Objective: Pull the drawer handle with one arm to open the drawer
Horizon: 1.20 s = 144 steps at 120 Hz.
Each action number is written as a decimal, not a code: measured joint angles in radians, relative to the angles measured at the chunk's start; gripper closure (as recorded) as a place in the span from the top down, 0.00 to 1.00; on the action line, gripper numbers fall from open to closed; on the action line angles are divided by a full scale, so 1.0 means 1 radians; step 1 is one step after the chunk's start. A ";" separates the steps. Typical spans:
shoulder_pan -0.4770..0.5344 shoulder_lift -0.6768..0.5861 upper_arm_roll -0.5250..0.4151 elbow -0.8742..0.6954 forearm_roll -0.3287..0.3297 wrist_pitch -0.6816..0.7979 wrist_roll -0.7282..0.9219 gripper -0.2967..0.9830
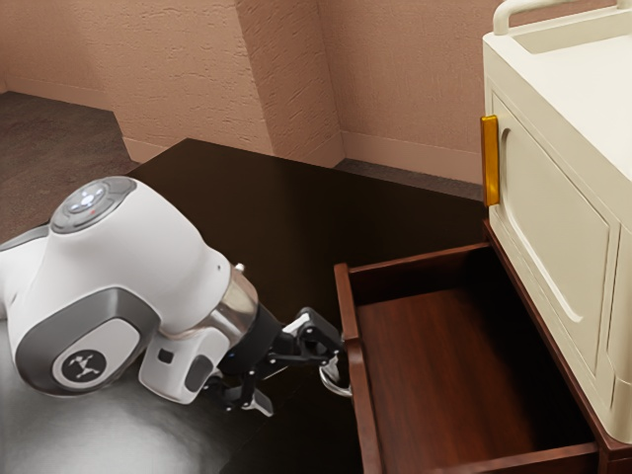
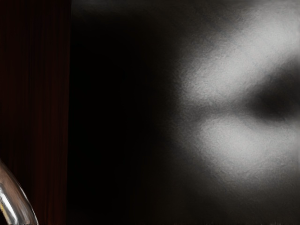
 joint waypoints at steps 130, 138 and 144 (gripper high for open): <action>0.013 0.412 0.373 0.805 -0.044 -0.591 -0.366 0.77; 0.021 0.423 0.379 0.806 -0.048 -0.625 -0.429 0.77; 0.026 0.430 0.381 0.806 -0.050 -0.644 -0.472 0.77</action>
